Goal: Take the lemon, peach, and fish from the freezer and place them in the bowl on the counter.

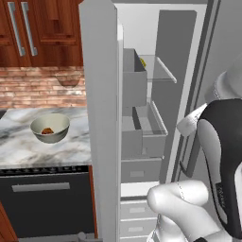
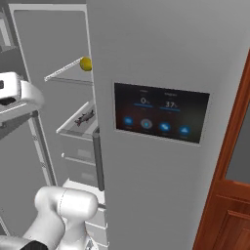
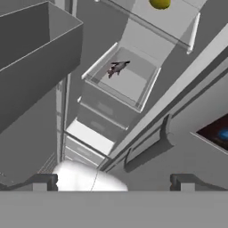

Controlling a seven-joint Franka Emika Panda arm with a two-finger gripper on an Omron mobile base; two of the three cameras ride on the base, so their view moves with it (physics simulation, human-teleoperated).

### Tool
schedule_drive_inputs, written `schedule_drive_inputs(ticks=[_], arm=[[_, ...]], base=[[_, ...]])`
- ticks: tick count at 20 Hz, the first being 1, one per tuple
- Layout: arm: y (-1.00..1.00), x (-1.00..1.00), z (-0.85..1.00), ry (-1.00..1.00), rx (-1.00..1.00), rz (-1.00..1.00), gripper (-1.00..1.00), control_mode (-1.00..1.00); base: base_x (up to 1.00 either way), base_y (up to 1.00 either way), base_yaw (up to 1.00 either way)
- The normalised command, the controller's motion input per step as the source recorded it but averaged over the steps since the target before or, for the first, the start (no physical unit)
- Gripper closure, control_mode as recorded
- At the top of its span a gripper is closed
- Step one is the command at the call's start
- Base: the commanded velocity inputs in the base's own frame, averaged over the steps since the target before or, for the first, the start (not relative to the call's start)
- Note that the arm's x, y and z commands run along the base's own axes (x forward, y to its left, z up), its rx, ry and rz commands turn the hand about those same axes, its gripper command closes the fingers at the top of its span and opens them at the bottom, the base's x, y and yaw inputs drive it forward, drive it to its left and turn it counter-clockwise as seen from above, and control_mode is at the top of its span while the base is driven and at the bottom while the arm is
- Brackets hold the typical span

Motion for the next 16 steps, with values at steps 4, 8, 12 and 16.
schedule_drive_inputs(ticks=[4, 8, 12, 16], arm=[[0.0, 0.0, 0.15, -0.03, -0.09, 0.34, -1.0, -1.0], [0.0, 0.0, 0.07, -0.05, -0.08, 0.34, -1.0, -1.0], [0.0, 0.31, 0.0, -0.02, -0.06, 0.09, -1.0, -1.0], [0.09, 0.53, 0.0, 0.0, -0.09, 0.0, -1.0, -1.0]], base=[[0.0, 0.0, 0.0], [0.0, 0.0, 0.0], [0.0, 0.0, 0.0], [0.0, 0.0, 0.0]])
